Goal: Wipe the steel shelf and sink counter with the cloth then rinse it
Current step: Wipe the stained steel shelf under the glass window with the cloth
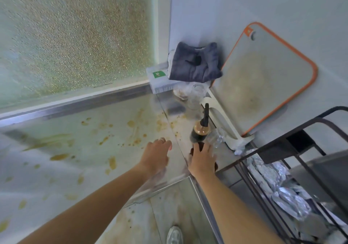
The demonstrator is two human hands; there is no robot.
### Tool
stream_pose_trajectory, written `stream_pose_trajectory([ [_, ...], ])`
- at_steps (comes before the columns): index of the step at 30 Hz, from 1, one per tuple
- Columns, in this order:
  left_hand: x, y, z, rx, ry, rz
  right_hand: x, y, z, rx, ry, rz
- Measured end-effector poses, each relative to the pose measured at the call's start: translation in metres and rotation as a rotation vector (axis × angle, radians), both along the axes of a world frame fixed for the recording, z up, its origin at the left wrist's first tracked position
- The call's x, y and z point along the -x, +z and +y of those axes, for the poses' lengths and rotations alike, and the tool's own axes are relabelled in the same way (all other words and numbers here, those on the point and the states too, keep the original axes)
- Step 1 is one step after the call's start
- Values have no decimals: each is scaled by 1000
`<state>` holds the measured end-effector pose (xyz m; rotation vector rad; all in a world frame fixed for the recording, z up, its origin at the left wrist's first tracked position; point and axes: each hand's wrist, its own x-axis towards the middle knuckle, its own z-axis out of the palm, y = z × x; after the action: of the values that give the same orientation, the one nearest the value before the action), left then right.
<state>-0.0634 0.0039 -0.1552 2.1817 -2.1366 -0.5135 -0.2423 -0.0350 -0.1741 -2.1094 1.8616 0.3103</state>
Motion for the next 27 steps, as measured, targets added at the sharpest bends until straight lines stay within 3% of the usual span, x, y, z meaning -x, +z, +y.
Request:
stream_pose_trajectory([
  [3, -1, -13, 5, -8, 18, -23, -2, -13, 8, -96, -176, -63],
  [7, -2, -20, 11, 11, 52, 2, 3, -16, 10, -27, -172, -157],
  [13, -1, -14, 7, 16, 95, 40, -3, -6, 23, 358, -23, -252],
  [18, -1, -14, -3, -4, 122, 52, 5, -40, 26, -64, 99, -109],
  [23, -5, -24, -18, 8, 155, 21, 5, -62, 19, 80, 237, -126],
  [27, -9, -30, -39, 37, 216, 21, -19, -69, -3, 69, 201, -134],
])
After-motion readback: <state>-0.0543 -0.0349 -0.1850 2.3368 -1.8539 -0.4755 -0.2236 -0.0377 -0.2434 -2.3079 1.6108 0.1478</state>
